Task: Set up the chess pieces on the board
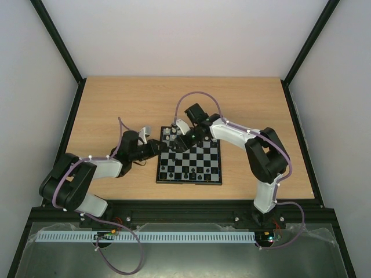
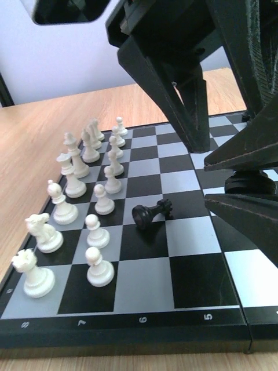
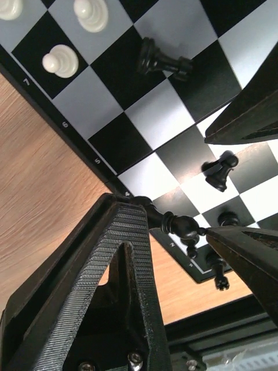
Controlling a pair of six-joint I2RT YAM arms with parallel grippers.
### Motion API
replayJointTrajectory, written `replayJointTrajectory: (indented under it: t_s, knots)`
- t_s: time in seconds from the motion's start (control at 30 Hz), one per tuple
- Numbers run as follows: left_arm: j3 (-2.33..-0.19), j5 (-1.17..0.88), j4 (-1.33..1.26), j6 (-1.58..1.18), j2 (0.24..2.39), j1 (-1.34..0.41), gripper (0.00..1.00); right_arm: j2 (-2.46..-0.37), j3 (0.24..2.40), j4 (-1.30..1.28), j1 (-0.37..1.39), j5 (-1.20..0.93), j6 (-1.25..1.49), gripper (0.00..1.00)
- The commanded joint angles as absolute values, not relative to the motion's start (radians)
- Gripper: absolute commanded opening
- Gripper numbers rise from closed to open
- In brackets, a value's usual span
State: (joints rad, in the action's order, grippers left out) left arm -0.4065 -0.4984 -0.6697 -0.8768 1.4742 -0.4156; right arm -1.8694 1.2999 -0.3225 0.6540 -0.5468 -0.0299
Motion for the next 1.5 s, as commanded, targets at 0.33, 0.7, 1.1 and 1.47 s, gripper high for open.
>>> replayJointTrajectory:
  t_s: [0.33,0.7,1.1,1.47]
  knots:
    - [-0.395,-0.527,-0.74,-0.911,1.469,-0.411,0.13,-1.91,1.338,-0.285,0.653,-0.699,0.057,0.39]
    - [-0.397,-0.538,-0.751,-0.923,1.47,-0.411,0.12,-1.931,1.344,-0.265,0.653,-0.744,0.079,0.24]
    - [-0.396,-0.539,-0.727,-0.912,1.451,-0.412,0.13,-1.913,1.342,-0.261,0.653,-0.643,0.078,0.05]
    - [-0.492,-0.438,-0.367,-0.789,1.304,-0.408,0.53,-1.762,1.3,-0.453,0.653,-0.508,-0.129,0.04]
